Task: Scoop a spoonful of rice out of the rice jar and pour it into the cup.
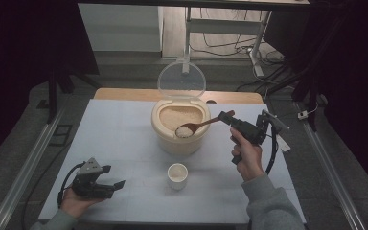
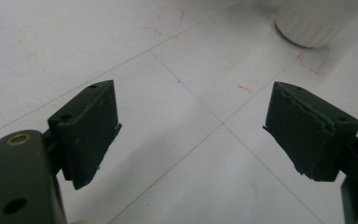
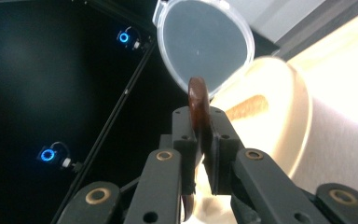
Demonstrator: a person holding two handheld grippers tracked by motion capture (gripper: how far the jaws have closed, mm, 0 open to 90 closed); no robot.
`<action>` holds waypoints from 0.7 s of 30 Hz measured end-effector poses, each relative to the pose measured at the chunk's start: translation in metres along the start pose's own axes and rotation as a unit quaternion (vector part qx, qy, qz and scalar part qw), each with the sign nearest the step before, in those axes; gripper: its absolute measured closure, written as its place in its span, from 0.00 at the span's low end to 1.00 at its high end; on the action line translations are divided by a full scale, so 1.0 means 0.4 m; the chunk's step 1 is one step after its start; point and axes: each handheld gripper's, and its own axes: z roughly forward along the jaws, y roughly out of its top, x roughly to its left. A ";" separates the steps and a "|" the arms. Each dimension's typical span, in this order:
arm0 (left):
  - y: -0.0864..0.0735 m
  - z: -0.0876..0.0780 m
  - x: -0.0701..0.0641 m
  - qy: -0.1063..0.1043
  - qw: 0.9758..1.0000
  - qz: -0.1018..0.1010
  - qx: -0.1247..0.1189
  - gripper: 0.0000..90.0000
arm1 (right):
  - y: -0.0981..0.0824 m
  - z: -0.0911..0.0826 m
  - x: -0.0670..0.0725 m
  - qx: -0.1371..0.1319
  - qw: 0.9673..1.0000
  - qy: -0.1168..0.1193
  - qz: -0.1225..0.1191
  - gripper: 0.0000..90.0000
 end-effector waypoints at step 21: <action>-0.001 0.000 0.002 0.001 1.000 -0.001 0.001 0.19 | -0.097 -0.045 -0.045 0.068 0.998 -0.016 0.000 0.93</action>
